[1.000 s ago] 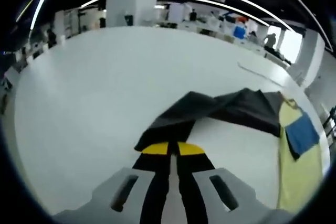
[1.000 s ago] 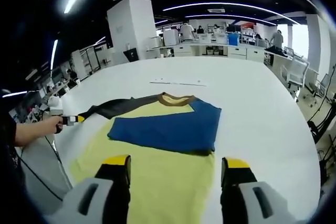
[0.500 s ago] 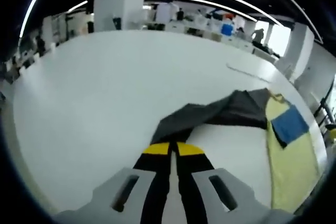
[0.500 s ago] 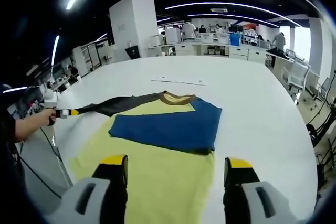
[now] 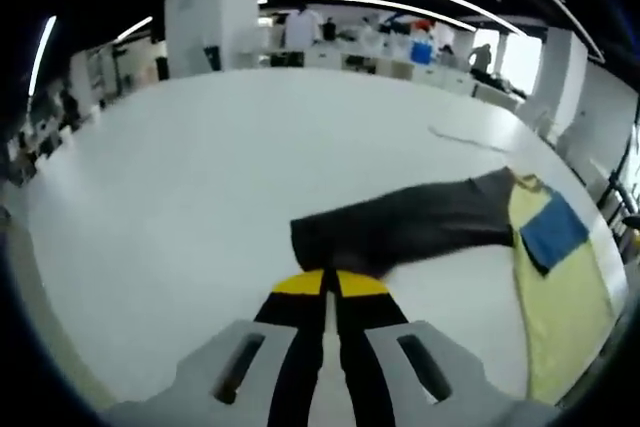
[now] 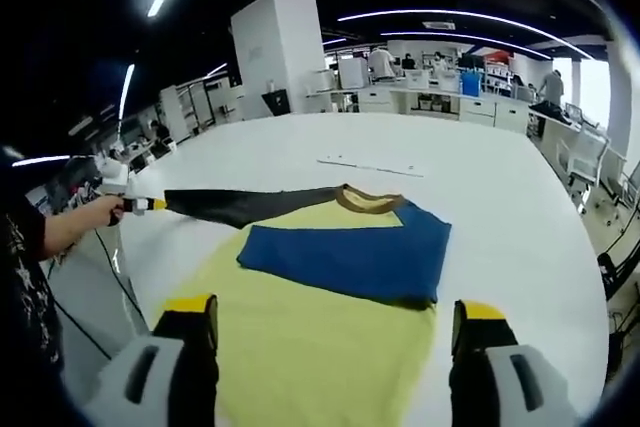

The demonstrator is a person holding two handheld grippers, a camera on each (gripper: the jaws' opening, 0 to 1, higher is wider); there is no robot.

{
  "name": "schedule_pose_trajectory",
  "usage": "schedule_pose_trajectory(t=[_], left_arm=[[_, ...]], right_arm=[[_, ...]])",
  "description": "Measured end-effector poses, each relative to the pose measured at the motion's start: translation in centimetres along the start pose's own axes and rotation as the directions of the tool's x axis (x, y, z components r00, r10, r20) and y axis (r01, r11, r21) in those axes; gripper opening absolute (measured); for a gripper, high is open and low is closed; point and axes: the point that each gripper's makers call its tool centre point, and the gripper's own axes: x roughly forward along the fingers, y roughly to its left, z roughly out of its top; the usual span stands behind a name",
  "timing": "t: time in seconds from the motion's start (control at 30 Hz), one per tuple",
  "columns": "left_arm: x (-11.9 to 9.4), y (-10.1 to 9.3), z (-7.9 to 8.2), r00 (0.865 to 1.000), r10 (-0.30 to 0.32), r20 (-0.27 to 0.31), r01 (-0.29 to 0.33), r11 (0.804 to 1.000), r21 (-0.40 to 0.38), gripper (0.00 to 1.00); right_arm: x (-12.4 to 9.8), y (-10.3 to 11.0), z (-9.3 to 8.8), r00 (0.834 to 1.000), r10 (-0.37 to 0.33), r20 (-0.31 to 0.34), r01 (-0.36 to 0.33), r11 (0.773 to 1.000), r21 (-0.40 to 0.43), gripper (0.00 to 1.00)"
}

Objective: Fold the garment on the visible template until the final outline fits inside the template.

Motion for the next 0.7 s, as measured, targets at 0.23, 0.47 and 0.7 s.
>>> schedule_pose_trajectory(t=[0.23, 0.47, 0.7], left_arm=[[1.1, 1.2, 0.2, 1.0, -0.012, 0.008, 0.013, 1.0, -0.025, 0.0], [2.3, 3.0, 0.0, 1.0, 0.018, 0.004, -0.018, 1.0, -0.023, 0.0], [3.9, 4.4, -1.2, 0.997, 0.034, -0.065, -0.034, 0.999, -0.011, 0.0]], right_arm=[[-0.8, 0.0, -0.6, 1.0, 0.008, -0.02, -0.008, 1.0, -0.005, 1.0], [-1.2, 0.4, -0.7, 0.999, 0.026, -0.03, -0.027, 0.999, -0.023, 1.0], [-1.4, 0.4, -1.0, 0.999, 0.024, -0.029, -0.024, 1.0, -0.003, 1.0]])
